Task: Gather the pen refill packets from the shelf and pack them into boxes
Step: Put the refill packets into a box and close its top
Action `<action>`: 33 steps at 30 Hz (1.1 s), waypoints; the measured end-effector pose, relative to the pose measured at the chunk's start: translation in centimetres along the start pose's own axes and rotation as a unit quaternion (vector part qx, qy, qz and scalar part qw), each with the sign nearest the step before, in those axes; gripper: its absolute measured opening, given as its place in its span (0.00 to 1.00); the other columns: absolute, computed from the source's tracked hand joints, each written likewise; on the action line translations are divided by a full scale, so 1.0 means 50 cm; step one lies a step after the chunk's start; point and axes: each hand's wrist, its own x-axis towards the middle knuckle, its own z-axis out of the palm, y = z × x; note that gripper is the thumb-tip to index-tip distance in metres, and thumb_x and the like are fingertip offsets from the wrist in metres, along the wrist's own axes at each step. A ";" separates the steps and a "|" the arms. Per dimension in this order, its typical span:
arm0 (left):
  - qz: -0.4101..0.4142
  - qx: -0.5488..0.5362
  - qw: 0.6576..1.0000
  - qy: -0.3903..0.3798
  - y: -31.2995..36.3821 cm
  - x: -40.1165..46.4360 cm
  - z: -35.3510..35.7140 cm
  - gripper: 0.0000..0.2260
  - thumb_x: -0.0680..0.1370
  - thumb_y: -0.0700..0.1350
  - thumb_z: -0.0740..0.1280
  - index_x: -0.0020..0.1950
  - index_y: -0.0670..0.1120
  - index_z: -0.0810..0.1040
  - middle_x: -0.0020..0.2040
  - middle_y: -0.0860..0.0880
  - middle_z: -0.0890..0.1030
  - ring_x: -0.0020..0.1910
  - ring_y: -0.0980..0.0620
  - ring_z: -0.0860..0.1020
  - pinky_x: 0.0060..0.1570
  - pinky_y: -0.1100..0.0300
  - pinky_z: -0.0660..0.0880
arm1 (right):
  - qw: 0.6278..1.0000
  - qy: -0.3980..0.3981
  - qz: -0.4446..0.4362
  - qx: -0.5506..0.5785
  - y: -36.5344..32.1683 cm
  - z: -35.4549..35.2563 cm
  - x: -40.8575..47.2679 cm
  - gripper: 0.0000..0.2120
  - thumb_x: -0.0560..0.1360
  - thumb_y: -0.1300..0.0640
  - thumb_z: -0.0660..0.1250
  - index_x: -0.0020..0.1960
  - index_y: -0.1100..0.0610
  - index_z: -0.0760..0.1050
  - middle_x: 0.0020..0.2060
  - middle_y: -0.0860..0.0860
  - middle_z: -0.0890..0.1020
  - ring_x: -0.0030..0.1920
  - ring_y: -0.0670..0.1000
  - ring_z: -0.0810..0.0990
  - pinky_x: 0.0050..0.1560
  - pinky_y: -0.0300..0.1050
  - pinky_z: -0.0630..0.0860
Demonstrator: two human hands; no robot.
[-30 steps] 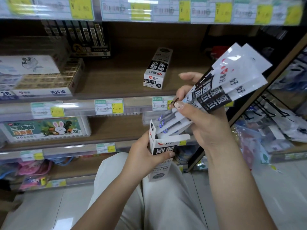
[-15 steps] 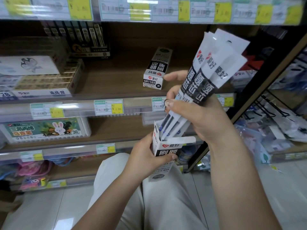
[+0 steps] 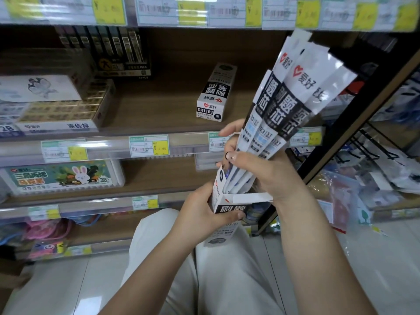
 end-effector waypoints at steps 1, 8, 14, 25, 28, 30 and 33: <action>0.000 -0.003 1.000 0.004 -0.001 0.000 0.001 0.20 0.63 0.49 0.77 0.51 0.60 0.76 0.48 0.63 0.82 0.48 0.65 0.79 0.47 0.69 0.73 | 1.000 0.005 0.002 -0.009 0.000 0.000 0.000 0.09 0.68 0.65 0.65 0.46 0.55 0.73 0.32 0.49 0.75 0.35 0.50 0.77 0.51 0.66 0.76; 0.000 0.001 1.000 0.003 -0.005 -0.002 -0.001 0.21 0.63 0.43 0.80 0.49 0.58 0.76 0.45 0.68 0.81 0.45 0.68 0.78 0.43 0.73 0.71 | 0.986 0.007 0.091 -0.139 0.002 -0.005 0.008 0.09 0.66 0.57 0.67 0.33 0.42 0.77 0.34 0.45 0.81 0.44 0.51 0.82 0.51 0.54 0.78; -0.030 -0.017 0.999 0.000 -0.019 -0.003 -0.002 0.20 0.62 0.51 0.80 0.49 0.56 0.76 0.45 0.64 0.82 0.46 0.64 0.80 0.44 0.65 0.75 | 0.972 -0.025 0.163 -0.169 0.031 0.012 0.003 0.06 0.67 0.61 0.73 0.40 0.50 0.79 0.42 0.49 0.84 0.48 0.51 0.82 0.55 0.57 0.78; 0.010 -0.009 1.000 0.025 0.001 0.021 -0.008 0.20 0.60 0.54 0.77 0.50 0.59 0.77 0.46 0.64 0.82 0.46 0.65 0.80 0.44 0.70 0.73 | 0.993 -0.010 0.109 -0.051 0.006 -0.014 0.008 0.11 0.69 0.51 0.72 0.50 0.45 0.79 0.46 0.40 0.84 0.52 0.41 0.81 0.56 0.40 0.76; 0.005 0.002 1.000 0.022 -0.009 0.023 -0.010 0.20 0.62 0.49 0.80 0.50 0.59 0.77 0.46 0.65 0.82 0.45 0.67 0.79 0.43 0.72 0.72 | 0.975 -0.056 0.156 -0.149 0.007 -0.024 0.009 0.11 0.70 0.51 0.73 0.50 0.42 0.78 0.47 0.37 0.83 0.51 0.39 0.80 0.59 0.43 0.74; 0.002 0.009 1.000 0.022 -0.013 0.022 -0.009 0.21 0.64 0.45 0.80 0.49 0.60 0.76 0.45 0.67 0.81 0.44 0.68 0.78 0.42 0.74 0.71 | 0.970 -0.054 0.161 -0.173 -0.004 -0.031 0.009 0.11 0.67 0.49 0.74 0.47 0.41 0.77 0.46 0.37 0.83 0.51 0.39 0.81 0.59 0.45 0.75; -0.005 0.019 1.000 0.019 -0.010 0.023 -0.008 0.21 0.64 0.45 0.80 0.48 0.61 0.75 0.42 0.71 0.80 0.44 0.71 0.78 0.40 0.76 0.70 | 0.992 0.028 0.072 -0.098 -0.024 -0.033 0.012 0.16 0.63 0.47 0.77 0.48 0.44 0.78 0.46 0.41 0.85 0.50 0.44 0.83 0.53 0.49 0.78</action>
